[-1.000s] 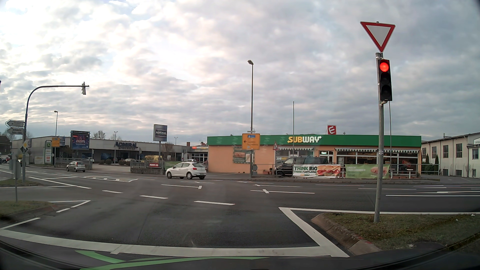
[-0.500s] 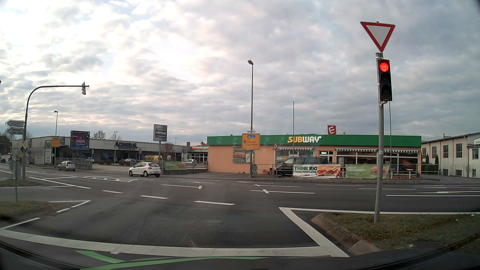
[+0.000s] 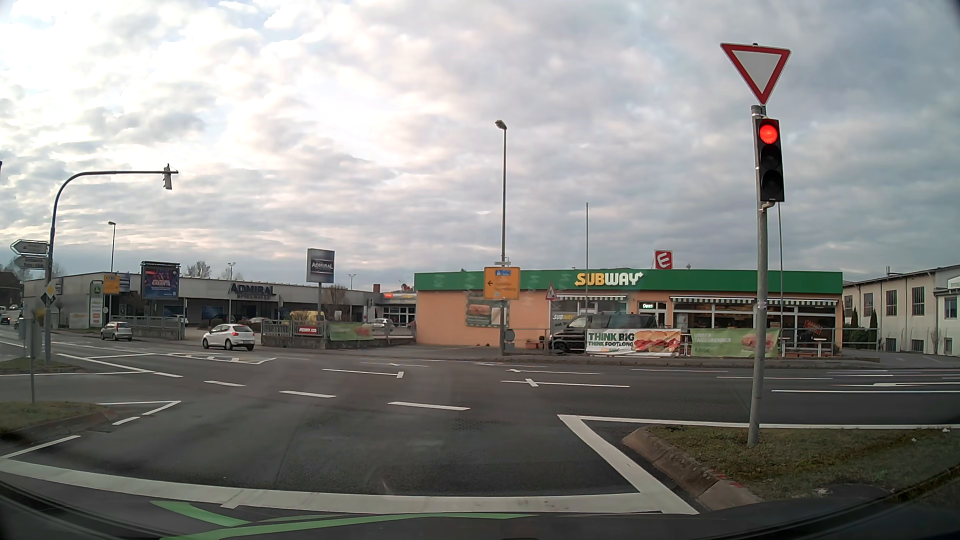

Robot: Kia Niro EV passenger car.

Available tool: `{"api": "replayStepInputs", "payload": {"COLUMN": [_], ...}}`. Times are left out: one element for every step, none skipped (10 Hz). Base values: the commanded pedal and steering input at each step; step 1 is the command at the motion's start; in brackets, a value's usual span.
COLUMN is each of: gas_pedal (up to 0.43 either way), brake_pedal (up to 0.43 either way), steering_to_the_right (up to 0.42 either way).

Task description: Follow the waypoints while adhering to traffic rules and regulations

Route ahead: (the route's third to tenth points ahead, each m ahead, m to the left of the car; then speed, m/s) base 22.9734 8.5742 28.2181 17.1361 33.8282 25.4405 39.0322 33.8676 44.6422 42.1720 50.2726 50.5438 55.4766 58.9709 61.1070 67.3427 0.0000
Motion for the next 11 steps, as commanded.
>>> {"api": "replayStepInputs", "payload": {"gas_pedal": [0.000, 0.000, 0.000, 0.000, 0.000, 0.000, 0.000, 0.000, 0.000, 0.000, 0.000], "brake_pedal": [0.317, 0.323, 0.323, 0.323, 0.323, 0.323, 0.323, 0.317, 0.323, 0.323, 0.323], "steering_to_the_right": [0.040, 0.040, 0.040, 0.041, 0.041, 0.041, 0.042, 0.043, 0.043, 0.043, 0.043]}}
